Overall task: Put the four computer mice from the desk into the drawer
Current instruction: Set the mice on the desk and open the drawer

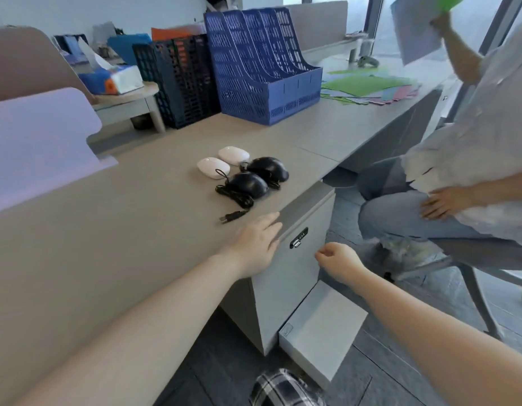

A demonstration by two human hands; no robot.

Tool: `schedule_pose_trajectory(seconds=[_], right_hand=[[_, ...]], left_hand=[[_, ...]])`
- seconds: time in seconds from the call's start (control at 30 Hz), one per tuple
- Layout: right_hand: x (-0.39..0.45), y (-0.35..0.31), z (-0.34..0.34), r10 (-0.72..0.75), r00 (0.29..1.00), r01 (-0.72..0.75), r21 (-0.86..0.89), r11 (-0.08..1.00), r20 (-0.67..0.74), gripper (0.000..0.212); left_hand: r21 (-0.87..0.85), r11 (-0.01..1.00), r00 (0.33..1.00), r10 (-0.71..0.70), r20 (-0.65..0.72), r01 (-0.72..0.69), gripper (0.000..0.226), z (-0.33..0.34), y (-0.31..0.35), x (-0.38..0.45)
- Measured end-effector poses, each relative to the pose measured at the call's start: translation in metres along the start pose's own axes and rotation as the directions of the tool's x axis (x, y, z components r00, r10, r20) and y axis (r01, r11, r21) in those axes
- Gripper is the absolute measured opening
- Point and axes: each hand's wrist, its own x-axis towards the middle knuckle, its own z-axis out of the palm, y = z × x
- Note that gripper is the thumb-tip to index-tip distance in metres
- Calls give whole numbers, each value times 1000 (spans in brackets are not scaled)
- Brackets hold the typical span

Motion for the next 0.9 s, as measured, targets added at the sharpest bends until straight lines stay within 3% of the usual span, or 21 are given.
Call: schedule_pose_trajectory(seconds=[0.17, 0.47, 0.67, 0.9], right_hand=[[32, 12, 22, 69, 992, -71, 16, 997, 104, 26], [77, -8, 48, 173, 966, -216, 236, 947, 192, 31], [78, -14, 53, 273, 930, -350, 372, 859, 244, 19], [52, 11, 36, 324, 917, -395, 417, 819, 232, 18]], left_hand=[[28, 999, 1000, 16, -2, -16, 50, -4, -20, 17], [78, 996, 999, 39, -1, -38, 53, -4, -33, 35], [74, 996, 999, 47, -7, -47, 53, -5, -32, 35], [78, 996, 999, 38, -9, -37, 54, -4, -30, 35]])
